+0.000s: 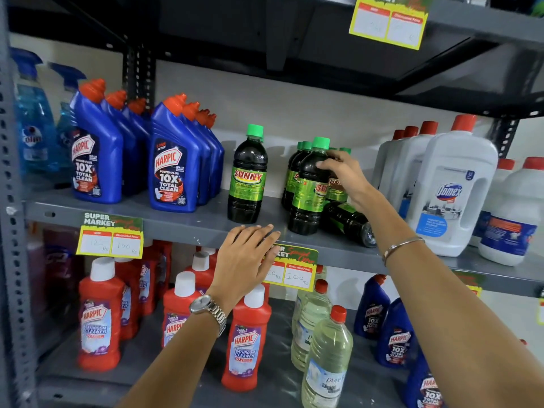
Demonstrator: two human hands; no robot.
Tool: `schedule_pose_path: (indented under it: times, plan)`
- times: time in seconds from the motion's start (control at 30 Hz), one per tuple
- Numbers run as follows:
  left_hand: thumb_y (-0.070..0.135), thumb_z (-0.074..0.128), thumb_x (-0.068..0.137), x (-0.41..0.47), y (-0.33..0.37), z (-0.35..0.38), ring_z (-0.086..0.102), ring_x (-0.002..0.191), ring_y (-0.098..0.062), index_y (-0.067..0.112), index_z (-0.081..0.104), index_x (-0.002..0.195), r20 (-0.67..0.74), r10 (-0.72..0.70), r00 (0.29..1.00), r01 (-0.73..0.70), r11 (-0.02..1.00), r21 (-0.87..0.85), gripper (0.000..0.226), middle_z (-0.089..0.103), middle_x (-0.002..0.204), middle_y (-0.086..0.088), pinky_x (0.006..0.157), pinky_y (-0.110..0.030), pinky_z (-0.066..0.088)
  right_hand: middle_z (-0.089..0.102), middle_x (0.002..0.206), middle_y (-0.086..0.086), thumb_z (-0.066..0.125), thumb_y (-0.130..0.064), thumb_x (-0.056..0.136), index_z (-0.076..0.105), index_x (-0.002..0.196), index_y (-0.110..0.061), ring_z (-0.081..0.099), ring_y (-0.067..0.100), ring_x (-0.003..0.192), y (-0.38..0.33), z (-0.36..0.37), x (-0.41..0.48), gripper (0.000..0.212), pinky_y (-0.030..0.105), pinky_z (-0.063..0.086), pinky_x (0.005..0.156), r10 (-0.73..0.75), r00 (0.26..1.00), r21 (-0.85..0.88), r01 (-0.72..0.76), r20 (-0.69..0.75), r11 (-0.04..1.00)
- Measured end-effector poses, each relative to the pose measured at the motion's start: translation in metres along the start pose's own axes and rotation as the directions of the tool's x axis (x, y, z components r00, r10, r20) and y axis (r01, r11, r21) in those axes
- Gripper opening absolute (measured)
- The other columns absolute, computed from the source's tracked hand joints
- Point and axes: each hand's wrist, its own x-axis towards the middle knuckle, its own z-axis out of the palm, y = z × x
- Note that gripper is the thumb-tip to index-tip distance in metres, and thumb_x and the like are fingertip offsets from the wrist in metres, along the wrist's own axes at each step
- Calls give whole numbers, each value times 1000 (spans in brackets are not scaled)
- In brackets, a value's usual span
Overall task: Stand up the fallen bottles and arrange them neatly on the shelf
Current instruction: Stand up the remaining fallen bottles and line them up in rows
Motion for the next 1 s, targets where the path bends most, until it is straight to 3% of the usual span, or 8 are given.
schedule_pose_path:
  times: [0.1,0.3,0.37,0.47,0.63,0.8,1.0]
  plan:
    - [31,42,94,0,0,0,64,99,-19,15,67,111,13,-3,1000,3,1000,-4,34,69,112,-2,92,-33,38,59,114,10,58,-14,81,52,110,-19,54,25,109,1,1,0,30,42,45,92,31,999,48,-33,40,998]
    - [31,43,93,0,0,-1,64,98,-19,15,66,112,20,-2,1000,2,1000,2,33,69,111,-1,92,-33,37,55,125,10,70,-21,76,47,120,-19,54,25,113,2,-3,2,50,48,46,97,20,1000,18,-20,22,1000]
    - [31,43,93,0,0,-2,64,98,-19,15,66,112,22,0,1000,0,1000,2,34,69,111,-2,92,-33,37,54,127,11,64,-18,78,47,124,-20,53,22,113,4,-1,2,49,44,47,95,25,999,43,-27,46,999]
    - [30,42,93,0,0,-3,64,98,-20,14,66,112,32,-3,999,3,1000,-6,34,69,111,-2,92,-33,36,56,123,9,67,-18,77,49,116,-24,54,17,105,6,1,0,42,33,48,82,15,999,55,-18,48,998]
    - [31,41,93,0,0,-3,64,99,-20,15,66,112,45,-9,999,10,1000,-8,35,69,112,-2,93,-34,37,51,120,6,73,-26,73,43,128,-16,52,20,110,10,1,1,63,36,45,89,-7,1000,50,6,21,999]
    - [31,41,93,-1,1,-2,63,102,-20,15,66,113,62,-21,998,23,1000,-21,35,69,112,-2,95,-34,35,53,125,2,70,-26,76,43,131,-24,52,18,112,13,6,-1,62,30,43,77,24,998,79,-29,59,996]
    - [30,43,93,-1,0,0,63,101,-20,14,66,112,36,-21,999,23,998,-59,34,69,111,-2,95,-34,35,55,118,2,74,-28,73,47,127,-24,56,10,97,11,4,-4,61,24,44,66,1,999,79,-4,38,997]
